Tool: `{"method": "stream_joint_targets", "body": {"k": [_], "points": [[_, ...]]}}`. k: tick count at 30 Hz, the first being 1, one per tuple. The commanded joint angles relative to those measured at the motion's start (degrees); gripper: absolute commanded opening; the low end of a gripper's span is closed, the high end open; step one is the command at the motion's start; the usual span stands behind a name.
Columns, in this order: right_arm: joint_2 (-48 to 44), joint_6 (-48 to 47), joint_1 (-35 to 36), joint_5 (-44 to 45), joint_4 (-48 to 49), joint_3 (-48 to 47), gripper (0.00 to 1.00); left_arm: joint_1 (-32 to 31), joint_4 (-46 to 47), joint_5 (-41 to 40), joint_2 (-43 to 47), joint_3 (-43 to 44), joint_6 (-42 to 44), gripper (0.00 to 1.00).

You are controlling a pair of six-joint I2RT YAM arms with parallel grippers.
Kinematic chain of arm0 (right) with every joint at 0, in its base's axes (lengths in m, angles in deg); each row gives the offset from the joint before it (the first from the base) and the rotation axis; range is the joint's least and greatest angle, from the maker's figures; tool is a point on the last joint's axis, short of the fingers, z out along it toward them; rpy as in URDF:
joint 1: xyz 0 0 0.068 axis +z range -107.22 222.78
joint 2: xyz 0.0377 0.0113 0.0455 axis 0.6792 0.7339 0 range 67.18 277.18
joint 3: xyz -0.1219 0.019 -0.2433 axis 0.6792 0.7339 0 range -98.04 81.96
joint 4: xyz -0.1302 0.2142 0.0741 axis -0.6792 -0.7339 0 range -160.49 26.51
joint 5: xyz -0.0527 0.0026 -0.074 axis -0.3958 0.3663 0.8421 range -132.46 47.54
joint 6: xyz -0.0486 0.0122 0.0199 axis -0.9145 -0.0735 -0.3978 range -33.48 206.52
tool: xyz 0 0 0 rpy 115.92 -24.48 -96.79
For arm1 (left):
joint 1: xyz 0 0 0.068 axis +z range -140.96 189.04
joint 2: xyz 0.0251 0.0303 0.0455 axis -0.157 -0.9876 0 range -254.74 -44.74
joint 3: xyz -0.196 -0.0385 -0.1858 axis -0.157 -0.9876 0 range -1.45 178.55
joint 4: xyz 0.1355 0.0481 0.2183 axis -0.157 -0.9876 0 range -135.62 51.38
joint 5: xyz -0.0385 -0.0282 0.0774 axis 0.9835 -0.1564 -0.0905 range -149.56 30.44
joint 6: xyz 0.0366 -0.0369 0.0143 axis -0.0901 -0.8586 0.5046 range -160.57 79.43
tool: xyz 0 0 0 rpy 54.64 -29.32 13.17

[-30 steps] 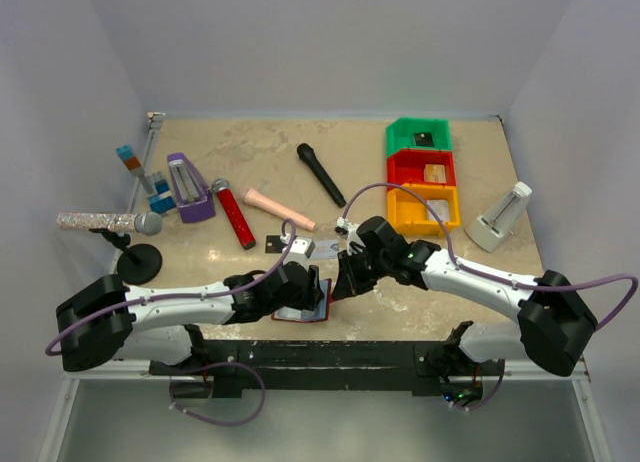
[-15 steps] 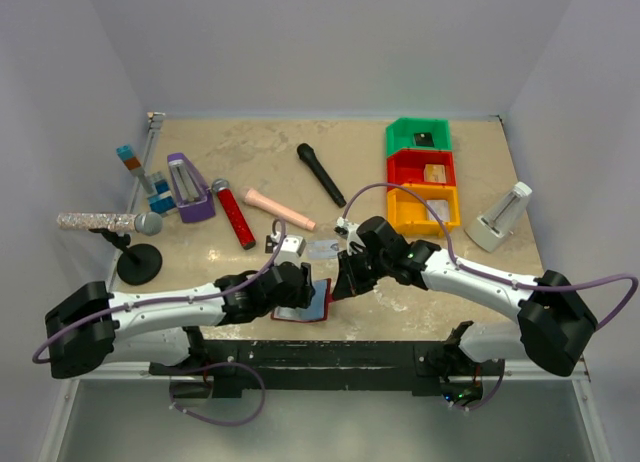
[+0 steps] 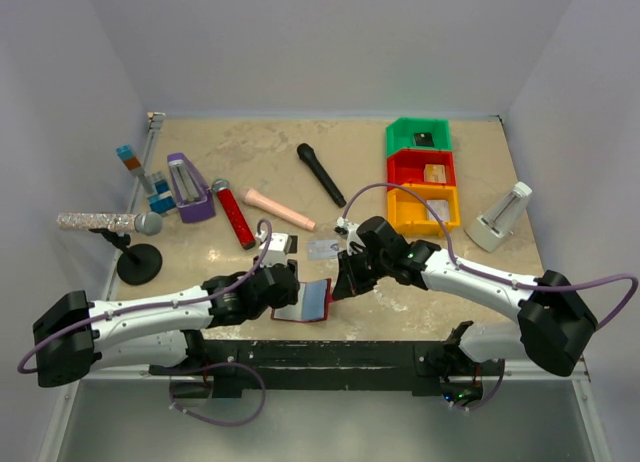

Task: Take the credit cards out of the card holder
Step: Remove the credit card from the card holder.

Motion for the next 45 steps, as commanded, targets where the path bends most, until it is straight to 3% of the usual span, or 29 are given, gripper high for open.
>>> {"method": "stream_joint_targets", "body": {"k": [1, 12, 21, 45], "points": [[-0.2, -0.5, -0.1, -0.9, 0.2, -1.4, 0.00, -0.3, 0.0, -1.7, -1.0, 1.8, 1.2, 0.55], [0.4, -0.8, -0.2, -1.1, 0.2, -1.4, 0.00, -0.3, 7.2, 4.5, -4.1, -2.6, -2.7, 0.55], [0.5, -0.8, -0.1, -1.2, 0.3, -1.4, 0.00, -0.3, 6.8, 5.7, -6.2, -3.9, -5.3, 0.55], [0.9, -0.8, -0.1, -1.1, 0.6, -1.1, 0.00, -0.3, 2.1, 1.5, 3.6, -7.2, -9.6, 0.56]]}}
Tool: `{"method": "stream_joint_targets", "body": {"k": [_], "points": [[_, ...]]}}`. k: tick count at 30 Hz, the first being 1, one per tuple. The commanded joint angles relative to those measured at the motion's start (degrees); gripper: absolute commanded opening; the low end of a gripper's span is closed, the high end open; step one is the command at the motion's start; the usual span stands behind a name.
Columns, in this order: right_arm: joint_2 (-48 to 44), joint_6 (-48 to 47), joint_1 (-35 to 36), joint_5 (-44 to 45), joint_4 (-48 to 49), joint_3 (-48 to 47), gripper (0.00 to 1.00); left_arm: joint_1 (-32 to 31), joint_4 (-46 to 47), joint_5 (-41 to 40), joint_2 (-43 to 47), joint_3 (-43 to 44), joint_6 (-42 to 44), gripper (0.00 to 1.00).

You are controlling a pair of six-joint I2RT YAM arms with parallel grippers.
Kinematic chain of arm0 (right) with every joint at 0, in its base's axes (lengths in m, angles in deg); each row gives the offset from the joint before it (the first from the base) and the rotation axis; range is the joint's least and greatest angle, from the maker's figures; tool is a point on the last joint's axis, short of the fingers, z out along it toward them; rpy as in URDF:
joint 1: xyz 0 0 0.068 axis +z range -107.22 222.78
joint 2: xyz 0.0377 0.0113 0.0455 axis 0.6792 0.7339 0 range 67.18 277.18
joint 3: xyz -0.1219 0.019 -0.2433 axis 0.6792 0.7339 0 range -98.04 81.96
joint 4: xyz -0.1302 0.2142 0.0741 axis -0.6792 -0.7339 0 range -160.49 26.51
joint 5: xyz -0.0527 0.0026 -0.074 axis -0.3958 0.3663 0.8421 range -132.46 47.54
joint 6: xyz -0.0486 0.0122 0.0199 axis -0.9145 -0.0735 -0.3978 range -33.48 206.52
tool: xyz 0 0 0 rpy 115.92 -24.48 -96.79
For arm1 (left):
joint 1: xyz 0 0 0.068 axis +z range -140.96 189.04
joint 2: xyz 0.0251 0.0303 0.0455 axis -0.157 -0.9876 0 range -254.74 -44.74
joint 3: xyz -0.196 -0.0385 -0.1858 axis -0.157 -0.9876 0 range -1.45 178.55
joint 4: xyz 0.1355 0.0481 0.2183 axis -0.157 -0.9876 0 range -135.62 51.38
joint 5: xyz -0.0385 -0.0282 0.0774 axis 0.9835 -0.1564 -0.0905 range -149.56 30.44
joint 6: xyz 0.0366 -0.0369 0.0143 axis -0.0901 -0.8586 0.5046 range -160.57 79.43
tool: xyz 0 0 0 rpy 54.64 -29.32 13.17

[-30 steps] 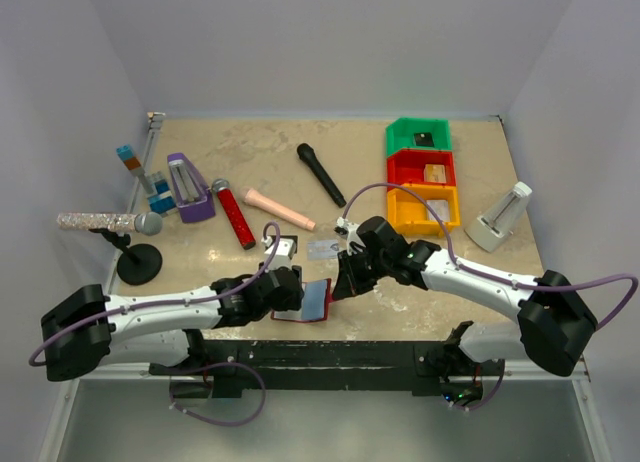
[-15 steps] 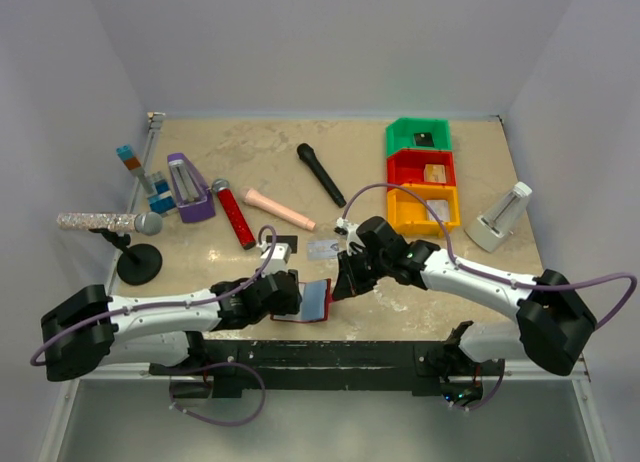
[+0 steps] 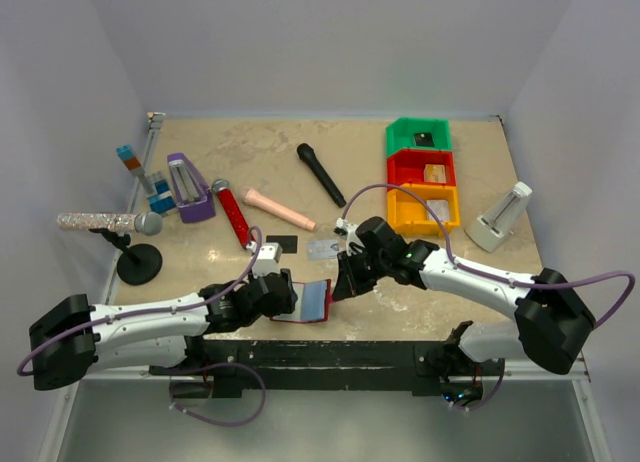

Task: Take the credit cards out of the card holder
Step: Remove the credit card from the card holder.

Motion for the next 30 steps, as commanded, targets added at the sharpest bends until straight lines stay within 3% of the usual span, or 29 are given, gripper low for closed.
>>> {"method": "stream_joint_targets", "body": {"k": [1, 30], "points": [[0.1, -0.6, -0.1, -1.3, 0.7, -1.1, 0.00, -0.3, -1.0, -2.3, 2.4, -0.4, -1.2, 0.56], [0.3, -0.4, -0.2, -1.5, 1.1, -0.8, 0.00, -0.3, 6.1, 3.3, -4.3, -1.3, -0.6, 0.56]]}}
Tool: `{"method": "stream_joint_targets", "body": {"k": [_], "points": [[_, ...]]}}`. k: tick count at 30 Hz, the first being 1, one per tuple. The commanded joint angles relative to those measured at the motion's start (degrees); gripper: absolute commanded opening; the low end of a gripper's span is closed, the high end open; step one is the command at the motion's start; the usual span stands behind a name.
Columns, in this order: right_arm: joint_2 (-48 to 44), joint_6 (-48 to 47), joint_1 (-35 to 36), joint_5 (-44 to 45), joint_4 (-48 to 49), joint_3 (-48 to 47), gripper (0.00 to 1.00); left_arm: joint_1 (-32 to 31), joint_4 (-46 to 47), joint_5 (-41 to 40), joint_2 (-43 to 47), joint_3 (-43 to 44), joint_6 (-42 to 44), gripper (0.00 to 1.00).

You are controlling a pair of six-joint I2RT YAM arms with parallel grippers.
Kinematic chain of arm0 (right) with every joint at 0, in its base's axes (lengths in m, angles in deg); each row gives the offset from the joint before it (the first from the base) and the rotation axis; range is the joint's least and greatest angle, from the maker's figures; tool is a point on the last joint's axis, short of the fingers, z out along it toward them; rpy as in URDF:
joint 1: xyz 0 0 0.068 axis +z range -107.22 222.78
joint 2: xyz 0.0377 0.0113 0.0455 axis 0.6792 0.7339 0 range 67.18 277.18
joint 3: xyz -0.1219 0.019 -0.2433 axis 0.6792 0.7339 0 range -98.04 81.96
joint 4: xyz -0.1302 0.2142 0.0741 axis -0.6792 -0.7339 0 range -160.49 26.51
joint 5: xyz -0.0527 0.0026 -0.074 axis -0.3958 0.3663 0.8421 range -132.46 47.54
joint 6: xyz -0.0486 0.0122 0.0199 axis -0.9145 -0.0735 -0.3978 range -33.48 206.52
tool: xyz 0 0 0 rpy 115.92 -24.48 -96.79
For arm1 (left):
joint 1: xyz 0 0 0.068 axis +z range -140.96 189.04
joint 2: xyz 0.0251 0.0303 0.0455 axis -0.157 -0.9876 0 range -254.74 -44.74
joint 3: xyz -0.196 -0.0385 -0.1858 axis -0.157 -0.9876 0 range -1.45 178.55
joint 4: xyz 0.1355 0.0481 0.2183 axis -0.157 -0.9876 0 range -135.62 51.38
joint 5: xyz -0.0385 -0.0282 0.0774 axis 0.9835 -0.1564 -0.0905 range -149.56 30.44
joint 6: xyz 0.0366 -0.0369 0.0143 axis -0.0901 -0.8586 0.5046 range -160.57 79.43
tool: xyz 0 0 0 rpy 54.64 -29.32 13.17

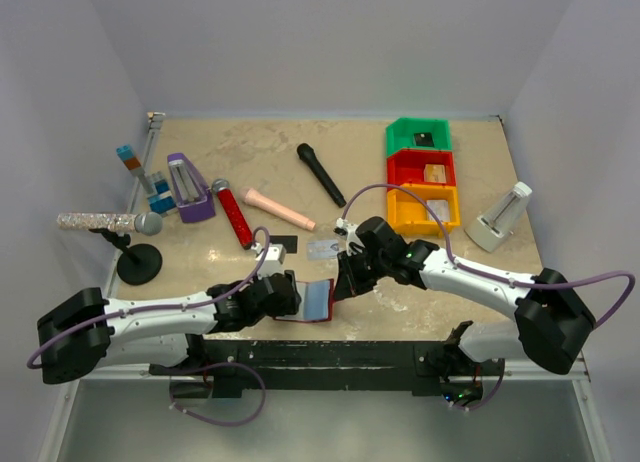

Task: Take the credit cards out of the card holder
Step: Remove the credit card from the card holder.

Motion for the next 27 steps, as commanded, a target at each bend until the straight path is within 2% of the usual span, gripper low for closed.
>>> {"method": "stream_joint_targets", "body": {"k": [1, 19, 27], "points": [[0.3, -0.4, -0.2, -1.5, 1.1, -0.8, 0.00, -0.3, 2.9, 2.3, -0.8, -0.6, 0.4, 0.56], [0.9, -0.4, -0.1, -1.5, 1.5, -0.3, 0.00, -0.3, 13.0, 6.5, 1.4, -1.3, 5.1, 0.55], [1.0, -0.4, -0.2, -1.3, 1.4, -0.2, 0.02, -0.3, 15.6, 9.2, -0.8, -0.4, 6.7, 0.55]]}}
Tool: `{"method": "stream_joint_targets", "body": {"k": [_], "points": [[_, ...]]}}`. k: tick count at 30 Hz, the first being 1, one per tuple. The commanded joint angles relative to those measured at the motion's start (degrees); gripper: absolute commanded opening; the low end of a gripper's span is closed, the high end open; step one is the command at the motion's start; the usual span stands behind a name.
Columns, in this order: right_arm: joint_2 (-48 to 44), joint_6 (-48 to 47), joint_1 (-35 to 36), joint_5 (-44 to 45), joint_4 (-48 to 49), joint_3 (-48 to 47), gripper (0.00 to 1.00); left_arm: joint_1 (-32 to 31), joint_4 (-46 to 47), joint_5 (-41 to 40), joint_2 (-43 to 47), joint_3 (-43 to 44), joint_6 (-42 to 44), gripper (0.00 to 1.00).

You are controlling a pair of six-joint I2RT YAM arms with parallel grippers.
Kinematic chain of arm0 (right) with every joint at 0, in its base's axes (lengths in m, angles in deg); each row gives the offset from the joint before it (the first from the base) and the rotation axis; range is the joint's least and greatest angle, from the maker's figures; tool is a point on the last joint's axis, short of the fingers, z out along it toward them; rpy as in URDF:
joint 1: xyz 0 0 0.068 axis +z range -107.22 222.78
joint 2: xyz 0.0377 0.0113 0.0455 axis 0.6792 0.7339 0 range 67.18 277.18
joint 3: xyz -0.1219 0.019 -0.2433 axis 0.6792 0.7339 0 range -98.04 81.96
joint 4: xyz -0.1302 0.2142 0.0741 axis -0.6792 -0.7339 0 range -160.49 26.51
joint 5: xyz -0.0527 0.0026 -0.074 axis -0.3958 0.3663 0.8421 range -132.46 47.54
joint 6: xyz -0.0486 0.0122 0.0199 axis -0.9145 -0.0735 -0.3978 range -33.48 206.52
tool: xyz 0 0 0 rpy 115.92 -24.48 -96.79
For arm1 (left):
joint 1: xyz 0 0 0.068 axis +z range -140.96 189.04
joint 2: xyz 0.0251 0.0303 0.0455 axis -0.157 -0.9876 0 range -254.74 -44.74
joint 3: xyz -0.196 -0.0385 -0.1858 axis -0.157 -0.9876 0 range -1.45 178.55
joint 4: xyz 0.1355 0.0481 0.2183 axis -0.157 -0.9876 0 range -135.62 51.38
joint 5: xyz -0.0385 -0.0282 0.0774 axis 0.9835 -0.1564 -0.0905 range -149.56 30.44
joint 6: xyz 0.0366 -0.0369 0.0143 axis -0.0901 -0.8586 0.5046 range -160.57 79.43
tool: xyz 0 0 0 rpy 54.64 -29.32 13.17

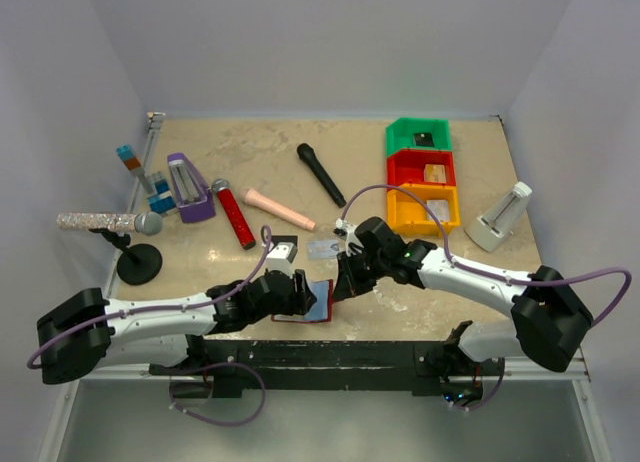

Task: Take the credit cards out of the card holder
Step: Remove the credit card from the card holder.

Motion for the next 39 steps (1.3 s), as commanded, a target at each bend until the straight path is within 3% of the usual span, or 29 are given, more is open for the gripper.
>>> {"method": "stream_joint_targets", "body": {"k": [1, 3, 9, 14, 39], "points": [[0.0, -0.5, -0.2, -1.3, 1.3, -0.1, 0.04, -0.3, 4.9, 2.7, -1.5, 0.8, 2.3, 0.55], [-0.1, -0.4, -0.2, -1.1, 1.2, -0.1, 0.10, -0.3, 5.8, 3.7, -2.5, 1.1, 2.6, 0.55], [-1.5, -0.3, -0.2, 0.8, 0.4, 0.6, 0.41, -0.3, 8.4, 5.6, -4.5, 2.1, 3.3, 0.55], [-3.5, -0.3, -0.2, 2.9, -1.3, 1.3, 0.52, -0.3, 9.3, 6.6, -5.4, 3.5, 4.4, 0.55], [-8.9, 0.2, -0.2, 10.4, -6.0, 3.1, 0.57, -0.3, 17.4, 15.0, -12.1, 8.4, 6.8, 0.55]]}}
